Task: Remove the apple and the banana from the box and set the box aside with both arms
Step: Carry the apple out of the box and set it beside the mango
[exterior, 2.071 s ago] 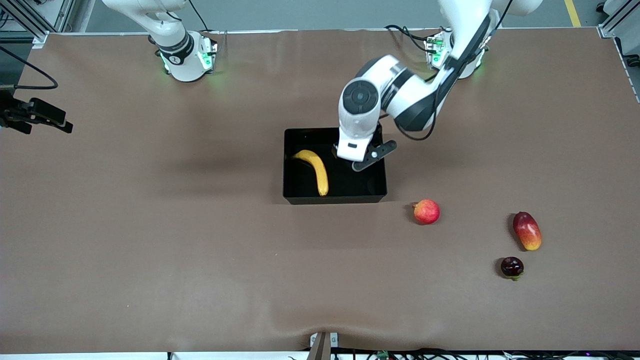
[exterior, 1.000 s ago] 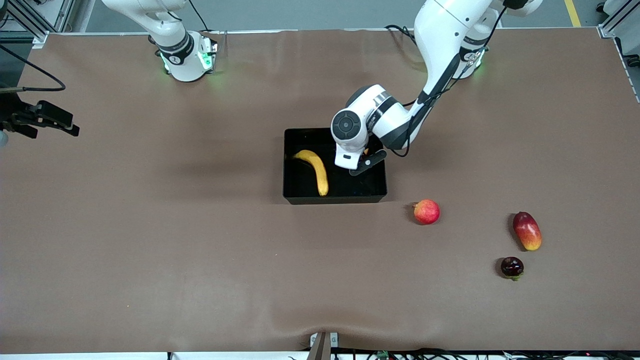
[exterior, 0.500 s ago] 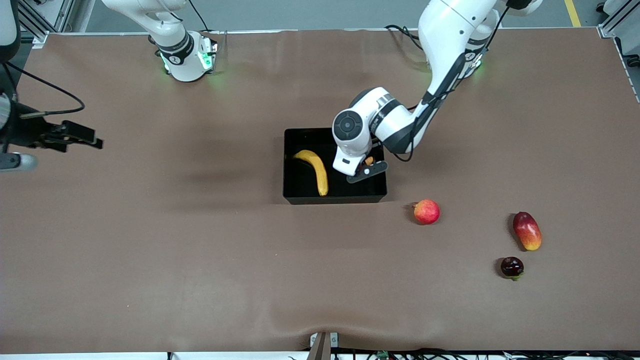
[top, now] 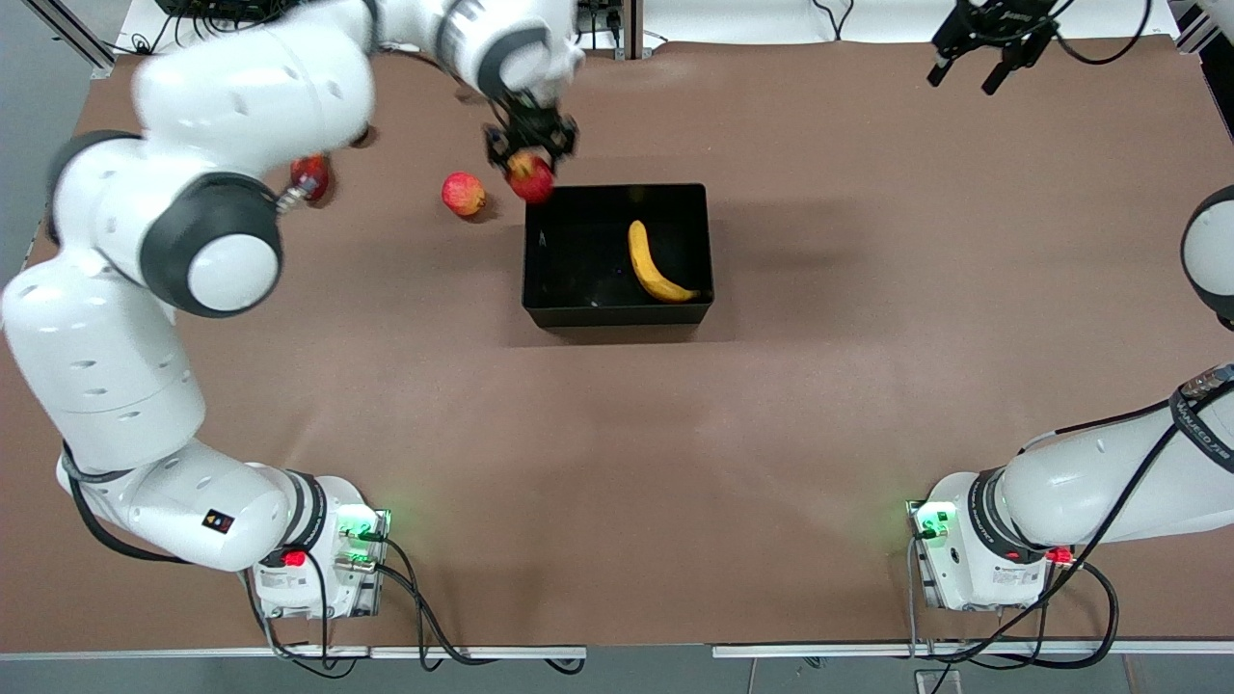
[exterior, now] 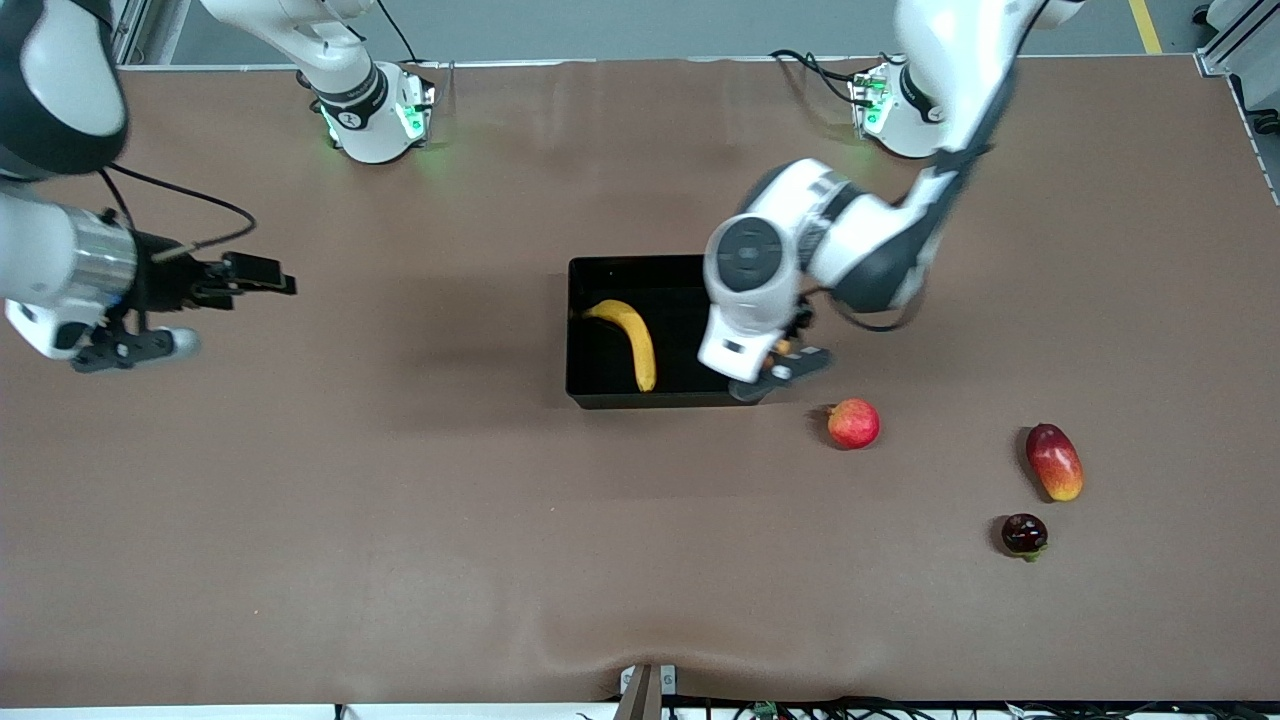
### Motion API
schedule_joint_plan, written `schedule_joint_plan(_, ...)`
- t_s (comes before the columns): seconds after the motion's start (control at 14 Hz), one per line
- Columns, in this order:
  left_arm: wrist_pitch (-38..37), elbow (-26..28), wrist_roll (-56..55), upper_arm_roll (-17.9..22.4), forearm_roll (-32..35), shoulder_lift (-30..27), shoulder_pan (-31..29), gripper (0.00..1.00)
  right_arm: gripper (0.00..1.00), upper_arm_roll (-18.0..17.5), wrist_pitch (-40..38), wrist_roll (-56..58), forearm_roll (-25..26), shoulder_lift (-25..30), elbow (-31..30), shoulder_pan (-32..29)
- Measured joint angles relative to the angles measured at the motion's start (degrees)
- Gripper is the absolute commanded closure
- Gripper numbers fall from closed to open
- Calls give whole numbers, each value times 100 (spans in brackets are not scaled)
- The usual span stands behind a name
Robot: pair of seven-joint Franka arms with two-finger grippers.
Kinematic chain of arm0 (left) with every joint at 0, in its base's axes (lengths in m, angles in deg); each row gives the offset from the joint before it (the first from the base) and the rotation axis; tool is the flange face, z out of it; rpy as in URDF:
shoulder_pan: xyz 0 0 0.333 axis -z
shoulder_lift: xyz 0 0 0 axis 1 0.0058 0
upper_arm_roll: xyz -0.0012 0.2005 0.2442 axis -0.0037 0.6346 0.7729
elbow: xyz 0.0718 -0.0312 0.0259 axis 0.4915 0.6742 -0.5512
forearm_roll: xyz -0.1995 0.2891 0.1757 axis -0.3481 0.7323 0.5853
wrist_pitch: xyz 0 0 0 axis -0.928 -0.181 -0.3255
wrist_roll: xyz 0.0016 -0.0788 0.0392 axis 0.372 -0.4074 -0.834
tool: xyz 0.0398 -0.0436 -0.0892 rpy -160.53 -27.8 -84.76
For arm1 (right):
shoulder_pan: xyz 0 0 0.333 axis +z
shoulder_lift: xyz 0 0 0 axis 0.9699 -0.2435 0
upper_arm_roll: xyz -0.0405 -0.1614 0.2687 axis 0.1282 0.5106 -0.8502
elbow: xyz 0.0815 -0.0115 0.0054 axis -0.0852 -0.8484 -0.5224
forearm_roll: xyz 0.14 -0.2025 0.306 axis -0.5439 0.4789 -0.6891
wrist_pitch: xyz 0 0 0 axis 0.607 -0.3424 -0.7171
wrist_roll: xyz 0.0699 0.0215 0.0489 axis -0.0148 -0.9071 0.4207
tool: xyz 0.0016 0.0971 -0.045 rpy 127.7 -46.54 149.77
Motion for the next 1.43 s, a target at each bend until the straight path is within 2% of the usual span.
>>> schedule_joint_plan(0.21, -411, -26, 637, -6, -1, -400, -827, 100, 0, -2, -21, 0, -80, -20, 19, 182)
schedule_joint_plan(0.43, -597, 82, 1117, -6, -1, -471, -1555, 100, 0, -1, -103, -1, -96, -19, 39, 236)
schedule_joint_plan(0.64, -457, 339, 1879, 2, 2, -335, -2442, 100, 0, 22, -97, -8, -97, -7, 98, 232)
schedule_joint_plan(0.79, 7, 569, 2214, -1, 3, -140, -2925, 100, 0, 84, 47, -24, -95, 1, 121, 182)
schedule_joint_plan(1.07, 1239, 1184, 2280, -4, 3, 356, -3159, 100, 0, 152, 696, -16, -95, 0, 122, -298)
schedule_joint_plan(1.43, 1598, 1467, 2280, -22, 71, 514, -3138, 99, 0, 156, 975, -14, -92, 4, 364, -432)
